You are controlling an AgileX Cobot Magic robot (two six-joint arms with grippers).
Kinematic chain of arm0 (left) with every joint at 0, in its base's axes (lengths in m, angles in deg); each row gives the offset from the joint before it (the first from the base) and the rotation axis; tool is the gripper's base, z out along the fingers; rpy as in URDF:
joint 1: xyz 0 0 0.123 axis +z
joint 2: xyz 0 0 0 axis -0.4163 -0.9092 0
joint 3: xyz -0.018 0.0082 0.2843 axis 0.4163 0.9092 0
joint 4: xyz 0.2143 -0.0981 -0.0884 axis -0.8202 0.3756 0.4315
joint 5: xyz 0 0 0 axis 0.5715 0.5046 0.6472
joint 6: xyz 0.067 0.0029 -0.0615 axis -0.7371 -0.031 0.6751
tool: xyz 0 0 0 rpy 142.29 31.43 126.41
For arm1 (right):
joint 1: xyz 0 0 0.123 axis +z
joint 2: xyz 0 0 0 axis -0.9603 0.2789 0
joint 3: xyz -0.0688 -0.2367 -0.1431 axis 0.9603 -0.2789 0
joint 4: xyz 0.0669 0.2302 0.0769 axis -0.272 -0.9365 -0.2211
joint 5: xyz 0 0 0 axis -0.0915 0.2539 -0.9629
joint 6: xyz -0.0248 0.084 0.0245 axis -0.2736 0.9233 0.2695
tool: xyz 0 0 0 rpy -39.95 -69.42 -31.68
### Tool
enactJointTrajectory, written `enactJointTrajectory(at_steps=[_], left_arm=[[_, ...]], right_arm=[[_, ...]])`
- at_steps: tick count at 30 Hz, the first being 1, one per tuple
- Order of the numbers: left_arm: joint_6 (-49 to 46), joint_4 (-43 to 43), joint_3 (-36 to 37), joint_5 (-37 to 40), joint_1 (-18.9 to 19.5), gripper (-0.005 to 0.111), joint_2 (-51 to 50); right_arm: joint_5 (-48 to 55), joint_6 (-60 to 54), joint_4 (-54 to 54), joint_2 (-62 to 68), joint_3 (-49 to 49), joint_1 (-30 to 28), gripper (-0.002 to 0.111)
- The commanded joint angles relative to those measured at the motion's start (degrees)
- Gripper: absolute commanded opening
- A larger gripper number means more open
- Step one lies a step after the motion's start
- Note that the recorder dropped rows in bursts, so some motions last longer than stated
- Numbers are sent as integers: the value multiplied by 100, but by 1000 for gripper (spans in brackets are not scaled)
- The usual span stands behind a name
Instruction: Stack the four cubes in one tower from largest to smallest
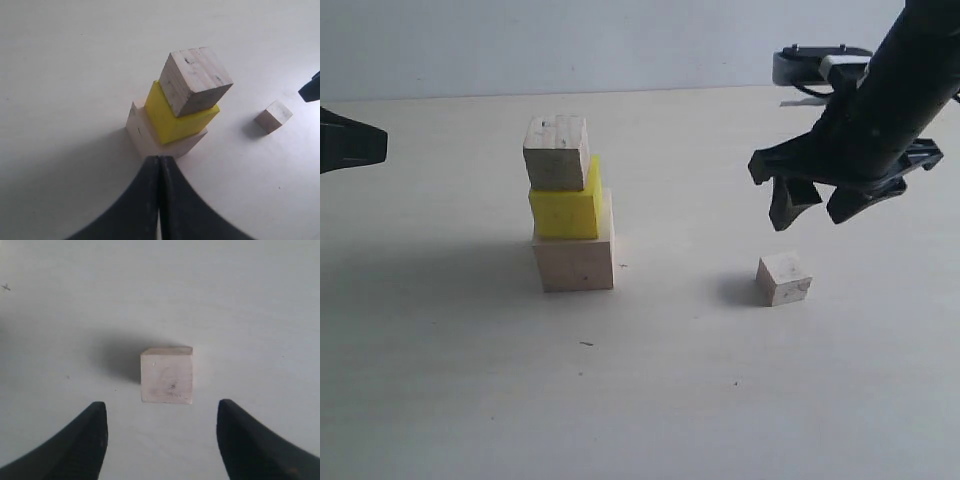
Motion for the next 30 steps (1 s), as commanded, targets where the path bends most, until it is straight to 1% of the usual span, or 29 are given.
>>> enactJointTrajectory(at_steps=[1, 8, 16, 21, 25, 30], left_arm=[[-7, 32, 3, -30, 19, 0, -20], [-7, 32, 3, -30, 19, 0, -20], [-7, 32, 3, -44, 19, 0, -20], [-7, 32, 3, -44, 19, 0, -20], [-7, 32, 3, -44, 19, 0, -20], [-22, 32, 3, -44, 19, 0, -20]], right_arm=[[64, 20, -6, 407, 51, -16, 61], [-248, 20, -6, 865, 65, -16, 61], [-212, -41, -17, 1131, 360, -16, 61], [7, -189, -17, 1348, 530, -16, 61], [8, -189, 133, 1511, 532, 160, 61], [-36, -41, 633, 1711, 633, 401, 61]])
